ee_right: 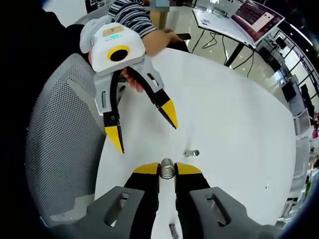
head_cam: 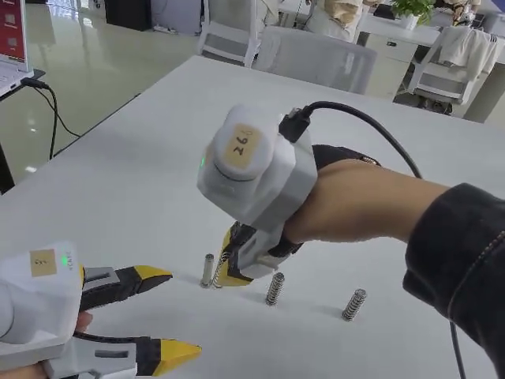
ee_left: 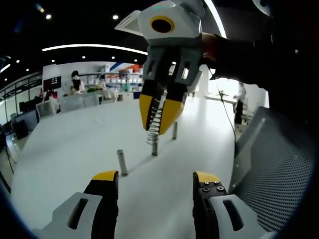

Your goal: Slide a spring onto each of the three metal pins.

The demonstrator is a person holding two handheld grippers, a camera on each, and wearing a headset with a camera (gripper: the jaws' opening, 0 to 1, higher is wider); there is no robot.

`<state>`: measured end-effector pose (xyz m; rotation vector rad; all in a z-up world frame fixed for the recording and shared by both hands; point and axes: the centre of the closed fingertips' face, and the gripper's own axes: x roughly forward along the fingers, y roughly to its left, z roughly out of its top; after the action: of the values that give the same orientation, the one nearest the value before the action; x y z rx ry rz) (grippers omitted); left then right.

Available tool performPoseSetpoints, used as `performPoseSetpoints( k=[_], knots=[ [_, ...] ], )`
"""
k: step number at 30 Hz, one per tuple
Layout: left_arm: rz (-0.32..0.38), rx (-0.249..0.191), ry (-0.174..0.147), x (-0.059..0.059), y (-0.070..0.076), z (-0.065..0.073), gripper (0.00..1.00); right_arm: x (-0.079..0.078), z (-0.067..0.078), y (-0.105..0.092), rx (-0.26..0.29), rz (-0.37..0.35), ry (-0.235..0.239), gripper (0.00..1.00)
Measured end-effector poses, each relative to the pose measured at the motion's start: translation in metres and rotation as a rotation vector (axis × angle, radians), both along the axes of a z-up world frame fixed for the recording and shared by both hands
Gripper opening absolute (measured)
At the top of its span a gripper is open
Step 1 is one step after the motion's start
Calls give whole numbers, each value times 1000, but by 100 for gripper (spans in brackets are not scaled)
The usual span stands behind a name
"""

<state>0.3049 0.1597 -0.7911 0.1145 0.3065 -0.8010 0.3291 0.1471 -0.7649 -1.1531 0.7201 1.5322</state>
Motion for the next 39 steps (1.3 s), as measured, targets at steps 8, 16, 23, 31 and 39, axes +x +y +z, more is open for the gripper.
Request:
performPoseSetpoints(
  k=[8,16,23,31,39],
  knots=[
    [15,-7,6,0,3,-2,60,16,-3,4,1,-14,-31,8],
    [25,-12,12,0,6,-3,63,31,-5,13,19,-21,-49,8],
    [23,-13,12,0,5,-3,63,41,-9,18,35,-25,-68,8],
    [25,-18,14,0,5,-5,63,46,-16,22,31,-27,-67,8],
    [32,-20,16,0,7,-6,63,48,-21,25,24,-25,-62,8]
  ],
)
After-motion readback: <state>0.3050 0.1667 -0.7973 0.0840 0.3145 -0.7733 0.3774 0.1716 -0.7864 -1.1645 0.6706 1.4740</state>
